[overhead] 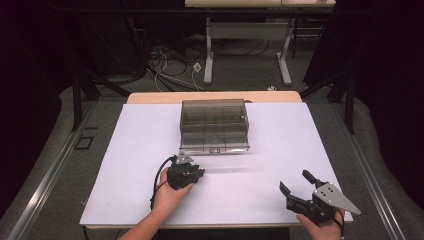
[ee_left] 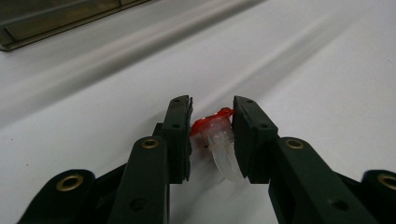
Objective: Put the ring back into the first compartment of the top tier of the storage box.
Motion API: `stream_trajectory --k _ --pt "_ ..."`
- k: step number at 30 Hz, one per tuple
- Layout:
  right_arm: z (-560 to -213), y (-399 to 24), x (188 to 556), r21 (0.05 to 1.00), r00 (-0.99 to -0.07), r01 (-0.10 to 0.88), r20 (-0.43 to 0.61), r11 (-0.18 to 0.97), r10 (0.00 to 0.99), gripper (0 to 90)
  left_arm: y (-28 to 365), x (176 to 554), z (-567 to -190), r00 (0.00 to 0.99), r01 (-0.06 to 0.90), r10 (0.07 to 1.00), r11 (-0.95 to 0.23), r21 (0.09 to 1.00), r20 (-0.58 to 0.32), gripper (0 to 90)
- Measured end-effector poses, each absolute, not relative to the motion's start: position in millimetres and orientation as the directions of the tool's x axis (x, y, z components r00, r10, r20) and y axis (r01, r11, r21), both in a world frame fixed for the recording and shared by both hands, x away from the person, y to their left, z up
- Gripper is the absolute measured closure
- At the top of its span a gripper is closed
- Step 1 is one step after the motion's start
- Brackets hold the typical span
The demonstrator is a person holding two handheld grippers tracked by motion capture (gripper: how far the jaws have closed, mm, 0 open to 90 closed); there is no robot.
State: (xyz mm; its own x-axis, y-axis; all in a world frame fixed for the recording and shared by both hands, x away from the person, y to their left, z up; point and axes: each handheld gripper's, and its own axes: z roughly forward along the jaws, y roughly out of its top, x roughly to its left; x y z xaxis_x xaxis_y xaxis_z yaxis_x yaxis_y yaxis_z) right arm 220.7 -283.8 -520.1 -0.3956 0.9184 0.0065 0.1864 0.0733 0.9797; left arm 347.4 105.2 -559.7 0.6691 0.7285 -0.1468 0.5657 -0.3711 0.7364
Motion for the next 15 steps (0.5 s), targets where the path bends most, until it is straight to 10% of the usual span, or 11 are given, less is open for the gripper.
stream_trajectory --k 15 --pt "-519.6 -285.0 220.0 0.980 -0.393 0.184 0.007 0.072 0.920 14.7 105.2 341.3 -550.8 0.679 0.549 0.718 -0.359 0.755 -0.152 67.8"
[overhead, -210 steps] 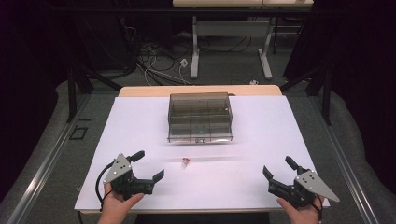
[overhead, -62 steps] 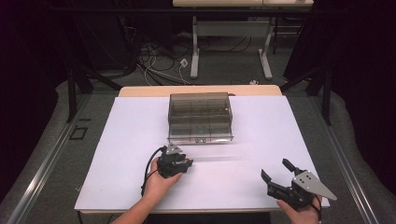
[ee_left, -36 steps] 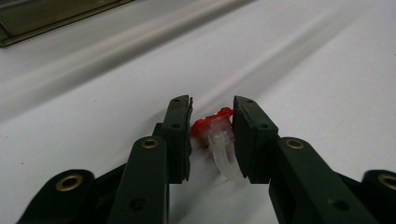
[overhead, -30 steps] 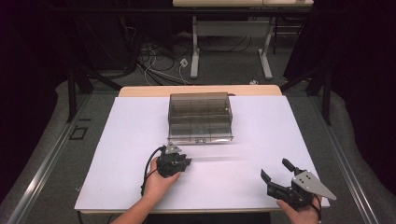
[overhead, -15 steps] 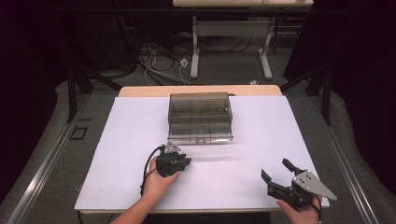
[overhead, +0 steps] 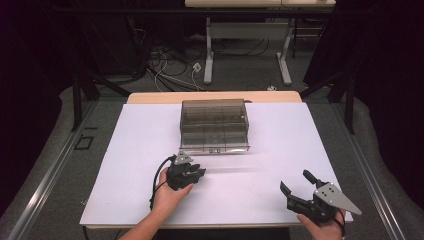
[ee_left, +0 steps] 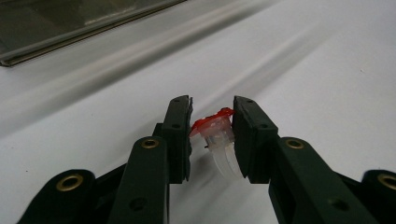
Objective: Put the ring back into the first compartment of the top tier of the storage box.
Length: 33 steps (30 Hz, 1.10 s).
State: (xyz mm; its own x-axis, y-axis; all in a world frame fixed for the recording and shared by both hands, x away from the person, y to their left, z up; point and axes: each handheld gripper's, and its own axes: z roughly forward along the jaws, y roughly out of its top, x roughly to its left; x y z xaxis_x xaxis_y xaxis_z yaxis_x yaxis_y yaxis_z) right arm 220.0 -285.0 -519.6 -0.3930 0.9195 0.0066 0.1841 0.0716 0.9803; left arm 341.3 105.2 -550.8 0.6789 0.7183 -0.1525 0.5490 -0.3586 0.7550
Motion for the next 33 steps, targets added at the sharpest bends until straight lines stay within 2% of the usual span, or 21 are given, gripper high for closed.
stream_trajectory --k 33 --pt "-520 -286 220 0.981 -0.391 0.183 0.007 0.070 0.920 14.7 118 327 -524 0.695 0.512 0.696 -0.305 0.803 -0.179 67.6"
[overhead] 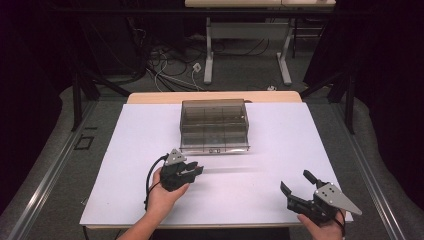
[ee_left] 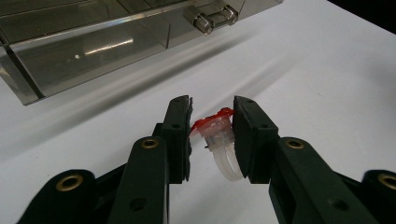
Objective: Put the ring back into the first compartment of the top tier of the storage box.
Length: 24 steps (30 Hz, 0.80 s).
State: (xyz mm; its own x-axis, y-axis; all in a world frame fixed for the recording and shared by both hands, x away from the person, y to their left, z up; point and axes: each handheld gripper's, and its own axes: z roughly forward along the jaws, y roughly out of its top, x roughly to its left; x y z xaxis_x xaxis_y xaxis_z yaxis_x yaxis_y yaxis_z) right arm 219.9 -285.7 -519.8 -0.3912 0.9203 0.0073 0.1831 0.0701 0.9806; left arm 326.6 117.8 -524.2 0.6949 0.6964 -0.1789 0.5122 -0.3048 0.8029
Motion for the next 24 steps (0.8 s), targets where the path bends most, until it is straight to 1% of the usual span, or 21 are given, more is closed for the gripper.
stream_trajectory --k 6,24 --pt "-520 -286 220 0.981 -0.389 0.184 0.009 0.068 0.921 14.7 121 322 -519 0.694 0.509 0.694 -0.281 0.814 -0.194 67.6" --pt "-520 -286 220 0.980 -0.388 0.186 0.010 0.068 0.922 14.7 134 322 -506 0.665 0.484 0.724 -0.232 0.844 -0.183 67.6"
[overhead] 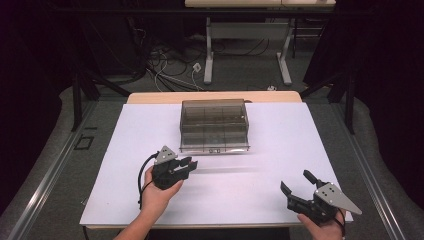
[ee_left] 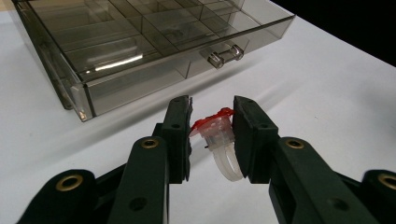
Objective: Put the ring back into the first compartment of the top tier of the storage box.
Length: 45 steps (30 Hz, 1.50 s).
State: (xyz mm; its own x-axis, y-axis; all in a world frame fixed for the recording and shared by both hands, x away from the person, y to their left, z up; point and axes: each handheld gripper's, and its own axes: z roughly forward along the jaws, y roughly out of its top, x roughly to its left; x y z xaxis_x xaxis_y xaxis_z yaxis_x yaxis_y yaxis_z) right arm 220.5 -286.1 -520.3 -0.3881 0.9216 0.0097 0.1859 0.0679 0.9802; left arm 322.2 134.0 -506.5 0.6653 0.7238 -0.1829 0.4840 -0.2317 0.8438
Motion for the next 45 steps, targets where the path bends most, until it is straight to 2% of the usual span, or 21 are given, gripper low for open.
stream_trajectory --k 27,45 --pt "-520 -287 220 0.980 -0.382 0.186 0.004 0.073 0.924 14.7 131 325 -493 0.636 0.501 0.749 -0.218 0.837 -0.186 67.7" --pt "-520 -287 219 0.980 -0.385 0.185 0.005 0.072 0.923 14.7 125 343 -474 0.648 0.502 0.747 -0.277 0.819 -0.144 67.7"
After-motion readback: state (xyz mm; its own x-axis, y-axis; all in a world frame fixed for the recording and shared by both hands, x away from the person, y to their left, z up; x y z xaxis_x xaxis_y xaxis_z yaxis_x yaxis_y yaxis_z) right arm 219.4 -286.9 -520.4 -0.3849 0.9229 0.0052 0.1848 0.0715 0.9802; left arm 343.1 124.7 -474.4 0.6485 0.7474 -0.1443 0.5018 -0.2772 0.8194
